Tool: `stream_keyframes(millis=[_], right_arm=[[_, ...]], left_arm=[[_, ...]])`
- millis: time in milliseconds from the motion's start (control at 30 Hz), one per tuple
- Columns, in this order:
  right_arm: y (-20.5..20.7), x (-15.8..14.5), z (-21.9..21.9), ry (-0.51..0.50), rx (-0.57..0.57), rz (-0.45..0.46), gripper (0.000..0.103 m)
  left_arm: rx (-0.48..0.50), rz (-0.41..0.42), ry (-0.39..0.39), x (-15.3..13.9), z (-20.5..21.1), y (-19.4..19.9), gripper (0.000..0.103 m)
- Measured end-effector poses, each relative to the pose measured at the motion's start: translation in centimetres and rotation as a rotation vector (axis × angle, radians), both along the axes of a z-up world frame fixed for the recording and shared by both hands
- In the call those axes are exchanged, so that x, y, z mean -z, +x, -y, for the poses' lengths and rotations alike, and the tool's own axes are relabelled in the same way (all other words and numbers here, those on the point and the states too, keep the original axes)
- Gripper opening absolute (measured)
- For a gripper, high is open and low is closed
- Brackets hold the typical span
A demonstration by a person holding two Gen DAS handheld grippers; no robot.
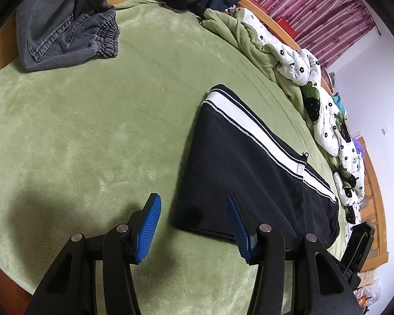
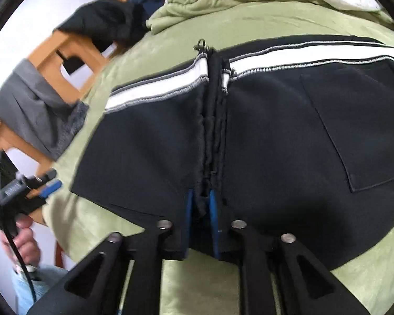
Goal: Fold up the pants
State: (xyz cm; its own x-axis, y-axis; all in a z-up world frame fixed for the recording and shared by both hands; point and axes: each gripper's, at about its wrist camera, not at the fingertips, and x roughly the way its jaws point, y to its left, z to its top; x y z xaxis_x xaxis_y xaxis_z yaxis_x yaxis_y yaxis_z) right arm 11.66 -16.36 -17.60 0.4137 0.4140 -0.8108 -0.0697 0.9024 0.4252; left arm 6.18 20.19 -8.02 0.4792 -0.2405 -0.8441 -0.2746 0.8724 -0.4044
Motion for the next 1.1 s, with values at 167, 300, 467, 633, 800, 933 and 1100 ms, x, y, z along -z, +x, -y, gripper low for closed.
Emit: stream_keyframes(millis=[167,300,467,633,800,933,1100], right_arm=[[2.4,-1.0,-0.9,-0.044,0.008,0.057,0.044],[4.9,1.9,-1.4,-0.048,0.028,-0.035,0.044],[4.7,-0.3,-2.1,-0.077,-0.025,0.087,0.012],[5.0,0.0,0.2,-0.01,0.058,0.041,0.012],[4.3,0.6,-1.6,-0.146,0.021,0.056,0.023],[1.9,-2.8,-0.7,-0.116,0.047,0.161,0.028],[0.7,-1.0,-2.4,-0.215,-0.027,0.1,0.037]], left_arm=[[0.011,-0.006,0.007,0.2,0.1,0.3,0.049],[0.02,-0.029,0.01,0.8,0.1,0.6,0.049],[0.016,-0.027,0.02,0.7,0.0,0.7,0.049],[0.023,-0.038,0.026,1.2,0.0,0.7,0.049],[0.048,-0.057,0.039,1.6,0.9,1.1,0.049],[0.063,-0.054,0.05,1.6,1.3,1.3,0.049],[0.077,-0.101,0.037,3.4,1.8,1.7,0.049]])
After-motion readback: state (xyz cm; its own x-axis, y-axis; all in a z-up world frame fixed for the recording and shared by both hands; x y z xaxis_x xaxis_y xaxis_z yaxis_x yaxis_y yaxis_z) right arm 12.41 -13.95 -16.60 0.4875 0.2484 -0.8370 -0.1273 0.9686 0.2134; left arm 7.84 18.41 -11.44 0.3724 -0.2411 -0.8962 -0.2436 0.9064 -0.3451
